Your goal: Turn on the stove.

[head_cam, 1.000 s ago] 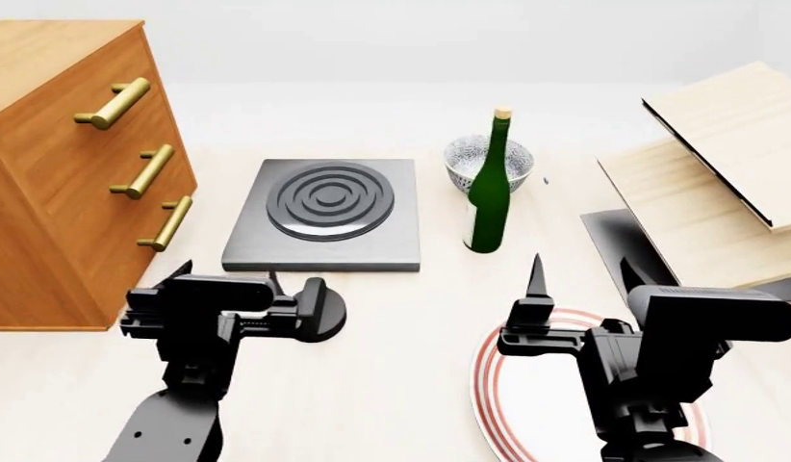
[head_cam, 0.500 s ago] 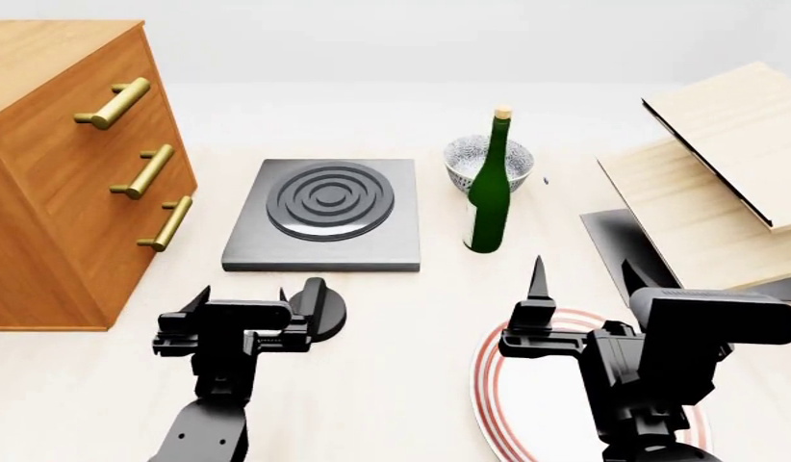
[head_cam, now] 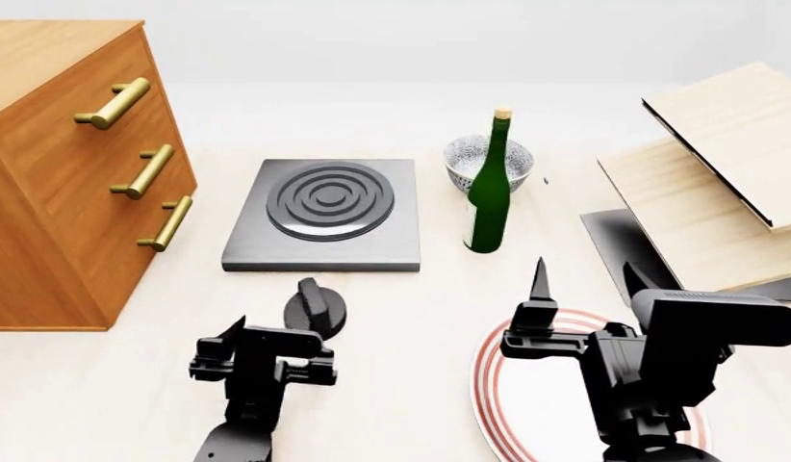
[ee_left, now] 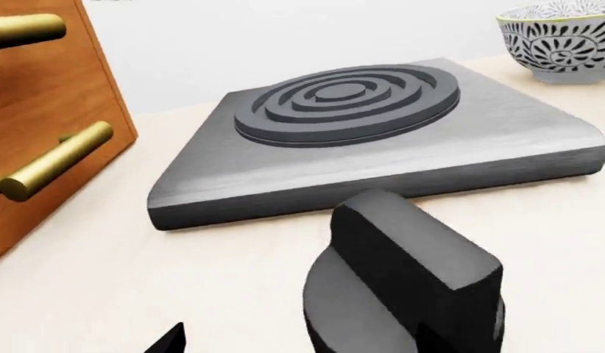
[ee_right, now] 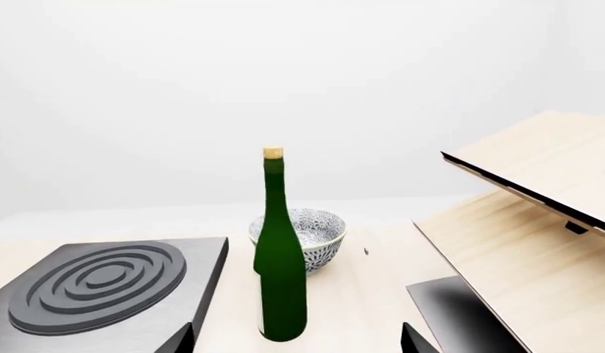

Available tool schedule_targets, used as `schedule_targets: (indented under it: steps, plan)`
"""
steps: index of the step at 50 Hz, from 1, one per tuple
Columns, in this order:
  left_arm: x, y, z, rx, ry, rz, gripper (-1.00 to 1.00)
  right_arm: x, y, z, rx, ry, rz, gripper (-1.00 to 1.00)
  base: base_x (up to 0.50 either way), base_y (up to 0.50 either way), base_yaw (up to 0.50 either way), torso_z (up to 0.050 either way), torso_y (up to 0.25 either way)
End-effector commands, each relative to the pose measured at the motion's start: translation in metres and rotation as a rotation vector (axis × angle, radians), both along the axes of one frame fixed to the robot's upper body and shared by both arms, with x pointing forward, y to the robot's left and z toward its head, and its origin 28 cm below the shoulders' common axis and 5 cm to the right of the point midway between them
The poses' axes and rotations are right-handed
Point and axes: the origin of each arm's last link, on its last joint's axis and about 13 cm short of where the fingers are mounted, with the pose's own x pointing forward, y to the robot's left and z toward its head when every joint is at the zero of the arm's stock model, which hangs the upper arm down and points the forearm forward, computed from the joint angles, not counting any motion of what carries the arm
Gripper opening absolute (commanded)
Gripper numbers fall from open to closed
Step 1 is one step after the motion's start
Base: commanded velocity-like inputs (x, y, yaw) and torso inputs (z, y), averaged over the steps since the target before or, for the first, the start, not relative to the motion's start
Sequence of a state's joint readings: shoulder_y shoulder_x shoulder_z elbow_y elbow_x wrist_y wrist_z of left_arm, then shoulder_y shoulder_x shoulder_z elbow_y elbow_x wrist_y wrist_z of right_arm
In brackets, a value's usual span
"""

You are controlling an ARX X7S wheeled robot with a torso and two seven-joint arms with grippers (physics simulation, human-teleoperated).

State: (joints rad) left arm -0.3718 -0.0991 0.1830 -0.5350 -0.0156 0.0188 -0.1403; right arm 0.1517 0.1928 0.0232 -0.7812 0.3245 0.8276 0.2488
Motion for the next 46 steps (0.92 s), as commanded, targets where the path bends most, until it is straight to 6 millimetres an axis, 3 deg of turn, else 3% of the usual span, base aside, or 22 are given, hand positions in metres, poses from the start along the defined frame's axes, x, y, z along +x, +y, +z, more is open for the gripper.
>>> schedule_targets:
  steps: [1, 2, 3, 17, 26, 46]
  plan:
    - [-0.046, -0.028, 0.068, -0.122, -0.041, -0.28, 1.0, 0.001, -0.003, -0.002, 0.006, 0.0, -0.02, 1.0, 0.0, 0.0, 0.0, 0.0, 0.0]
    - [-0.049, -0.028, 0.094, -0.124, -0.168, -0.291, 1.0, 0.002, -0.003, -0.002, 0.005, 0.0, -0.02, 1.0, 0.0, 0.0, 0.0, 0.0, 0.0]
    - [-0.049, -0.024, 0.098, -0.134, -0.18, -0.285, 1.0, 0.002, -0.003, -0.002, 0.005, 0.001, -0.021, 1.0, 0.0, 0.0, 0.0, 0.0, 0.0]
    - [-0.047, 0.007, 0.124, -0.175, -0.229, -0.055, 1.0, 0.005, -0.003, -0.005, 0.002, 0.012, -0.029, 1.0, 0.0, 0.0, 0.0, 0.0, 0.0]
    - [-0.054, 0.012, 0.113, -0.161, -0.182, 0.033, 1.0, 0.005, -0.003, -0.008, 0.006, 0.02, -0.034, 1.0, 0.0, 0.0, 0.0, 0.0, 0.0]
    - [-0.059, 0.011, 0.113, -0.158, -0.175, 0.029, 1.0, 0.005, -0.003, -0.013, 0.007, 0.031, -0.039, 1.0, 0.0, 0.0, 0.0, 0.0, 0.0]
